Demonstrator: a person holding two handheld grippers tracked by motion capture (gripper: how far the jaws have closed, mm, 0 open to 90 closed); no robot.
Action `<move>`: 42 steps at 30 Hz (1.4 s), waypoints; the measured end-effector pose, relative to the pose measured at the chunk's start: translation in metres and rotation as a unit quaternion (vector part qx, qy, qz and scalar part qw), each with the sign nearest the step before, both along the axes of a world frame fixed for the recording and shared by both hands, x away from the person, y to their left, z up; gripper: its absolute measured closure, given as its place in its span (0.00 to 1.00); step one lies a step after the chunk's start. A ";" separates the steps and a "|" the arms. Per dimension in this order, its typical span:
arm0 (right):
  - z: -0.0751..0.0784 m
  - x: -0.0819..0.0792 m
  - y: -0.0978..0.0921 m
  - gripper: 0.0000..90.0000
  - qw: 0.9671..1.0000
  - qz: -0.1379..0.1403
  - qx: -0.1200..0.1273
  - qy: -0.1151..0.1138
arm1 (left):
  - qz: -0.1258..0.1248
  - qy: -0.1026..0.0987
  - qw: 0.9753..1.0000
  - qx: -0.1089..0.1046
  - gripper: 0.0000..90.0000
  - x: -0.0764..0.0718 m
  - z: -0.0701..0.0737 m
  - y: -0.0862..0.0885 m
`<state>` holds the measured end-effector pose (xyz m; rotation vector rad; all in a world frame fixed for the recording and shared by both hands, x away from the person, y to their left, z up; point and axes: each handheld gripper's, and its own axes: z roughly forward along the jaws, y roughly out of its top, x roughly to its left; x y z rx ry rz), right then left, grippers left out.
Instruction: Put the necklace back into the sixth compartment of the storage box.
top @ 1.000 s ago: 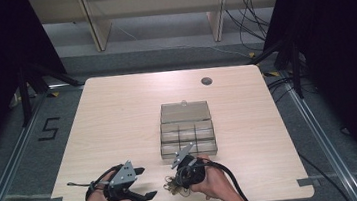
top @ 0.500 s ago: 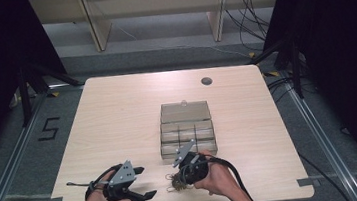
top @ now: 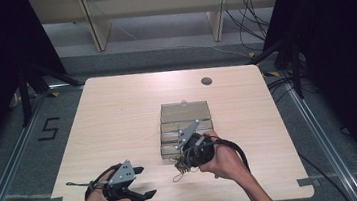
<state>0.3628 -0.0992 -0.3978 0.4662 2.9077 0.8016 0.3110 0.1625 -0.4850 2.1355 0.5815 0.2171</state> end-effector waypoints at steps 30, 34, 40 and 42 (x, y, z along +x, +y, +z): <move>0.023 0.066 -0.046 0.98 0.993 -0.107 -0.039 -0.006 | 0.000 0.003 1.000 -0.001 0.17 0.000 -0.001 -0.001; 0.021 0.073 -0.048 0.98 0.993 -0.114 -0.043 -0.001 | -0.001 0.003 1.000 0.000 0.17 0.000 -0.001 -0.001; 0.015 0.078 -0.049 0.98 0.991 -0.121 -0.053 0.009 | -0.004 0.006 1.000 0.001 0.17 0.000 -0.001 -0.001; 0.011 0.079 -0.049 0.98 0.990 -0.124 -0.060 0.015 | -0.008 0.001 1.000 0.003 0.17 0.001 -0.001 -0.001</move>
